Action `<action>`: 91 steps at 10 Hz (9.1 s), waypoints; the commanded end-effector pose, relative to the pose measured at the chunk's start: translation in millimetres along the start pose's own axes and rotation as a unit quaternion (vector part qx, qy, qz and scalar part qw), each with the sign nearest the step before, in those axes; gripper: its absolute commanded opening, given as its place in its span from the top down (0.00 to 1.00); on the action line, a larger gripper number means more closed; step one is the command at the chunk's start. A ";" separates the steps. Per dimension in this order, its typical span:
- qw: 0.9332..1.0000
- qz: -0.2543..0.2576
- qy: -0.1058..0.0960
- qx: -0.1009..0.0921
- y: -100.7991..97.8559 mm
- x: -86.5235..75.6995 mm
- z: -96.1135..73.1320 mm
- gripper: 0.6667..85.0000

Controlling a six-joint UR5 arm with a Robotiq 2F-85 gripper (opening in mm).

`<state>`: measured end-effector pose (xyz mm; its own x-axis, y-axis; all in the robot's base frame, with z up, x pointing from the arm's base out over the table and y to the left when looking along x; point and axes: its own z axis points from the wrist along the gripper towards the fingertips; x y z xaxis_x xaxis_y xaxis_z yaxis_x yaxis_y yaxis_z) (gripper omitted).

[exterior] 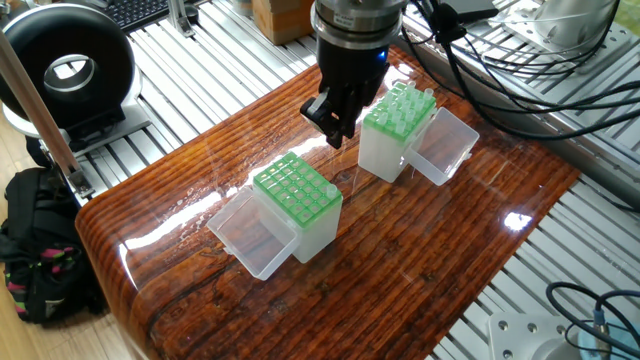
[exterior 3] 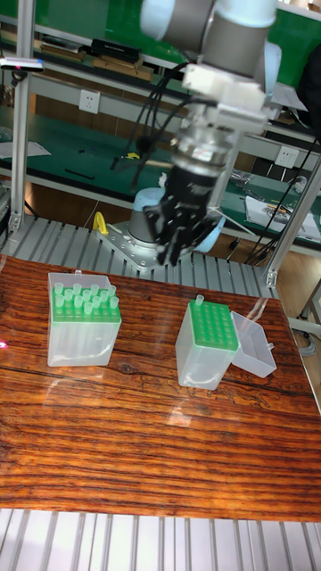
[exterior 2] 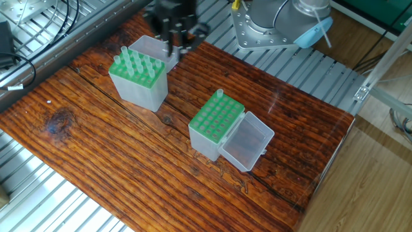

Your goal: Transfer all large pipette tips from one holder to another

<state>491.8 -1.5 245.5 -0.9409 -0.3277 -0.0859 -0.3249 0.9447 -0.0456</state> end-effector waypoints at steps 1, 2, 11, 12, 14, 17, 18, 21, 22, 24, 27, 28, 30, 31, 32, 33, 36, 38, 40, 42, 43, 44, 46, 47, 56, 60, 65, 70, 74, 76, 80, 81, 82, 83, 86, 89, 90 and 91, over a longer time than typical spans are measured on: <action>0.999 -0.032 -0.001 -0.002 -29.2 -8.1 27.8 0.69; 0.999 -0.035 0.006 -0.002 -33.0 -6.8 35.4 0.69; 0.997 -0.075 0.021 0.005 -61.3 -5.2 87.6 0.70; 0.997 -0.080 0.020 -0.006 -57.5 -0.9 91.3 0.69; 0.995 -0.092 0.020 -0.020 -52.0 8.8 91.6 0.66; 0.996 -0.084 0.029 -0.009 -41.9 23.7 79.7 0.64; 0.996 -0.086 0.027 -0.002 -40.8 28.2 78.8 0.64; 0.994 -0.112 0.013 0.012 -48.0 27.7 80.2 0.64; 0.993 -0.118 0.010 0.014 -48.7 25.9 80.7 0.64; 0.991 -0.135 0.011 0.015 -49.0 28.2 84.8 0.64; 0.990 -0.138 0.006 0.016 -49.6 25.1 94.6 0.64; 0.990 -0.138 0.006 0.015 -48.8 25.0 96.4 0.64; 0.990 -0.137 0.008 0.011 -47.1 26.4 96.8 0.64; 0.990 -0.139 0.009 0.010 -46.6 26.8 96.9 0.64; 0.990 -0.143 0.009 0.011 -47.3 27.5 97.1 0.64; 0.989 -0.148 0.011 0.012 -48.5 28.7 97.4 0.64; 0.988 -0.156 0.014 0.006 -47.2 33.9 99.0 0.64; 0.987 -0.157 0.017 0.004 -46.1 37.8 101.1 0.64; 0.987 -0.158 0.016 0.006 -47.1 38.0 105.0 0.64; 0.987 -0.159 0.015 0.007 -48.0 38.5 106.2 0.65; 0.987 -0.159 0.017 0.005 -47.4 40.4 106.4 0.65; 0.987 -0.160 0.016 0.001 -45.9 42.0 106.0 0.65; 0.987 -0.159 0.018 -0.001 -45.7 44.4 101.6 0.65; 0.987 -0.160 0.019 0.000 -46.7 45.0 101.5 0.65; 0.987 -0.158 0.012 0.001 -47.4 40.5 103.1 0.68; 0.987 -0.157 0.014 0.002 -47.1 38.4 102.0 0.69; 0.988 -0.156 0.018 0.005 -48.0 38.9 101.6 0.69; 0.988 -0.154 0.025 0.007 -48.6 39.6 101.0 0.72; 0.988 -0.152 0.027 0.010 -49.9 40.3 100.5 0.77; 0.988 -0.148 0.028 0.010 -49.8 40.4 98.5 0.80; 0.989 -0.145 0.030 0.012 -50.1 40.2 96.2 0.83; 0.989 -0.145 0.031 0.011 -49.6 40.0 94.7 0.83; 0.989 -0.145 0.033 0.011 -49.2 40.1 92.4 0.83; 0.989 -0.145 0.034 0.011 -48.7 40.5 91.0 0.83; 0.989 -0.144 0.038 0.011 -47.9 40.9 86.4 0.83; 0.989 -0.144 0.040 0.011 -48.2 41.4 84.1 0.83; 0.989 -0.144 0.041 0.011 -47.9 41.9 83.0 0.83; 0.989 -0.143 0.042 0.010 -47.7 42.2 82.3 0.83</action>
<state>475.5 -64.4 158.8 -0.8127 -0.5823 0.0217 -0.5818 0.8088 -0.0854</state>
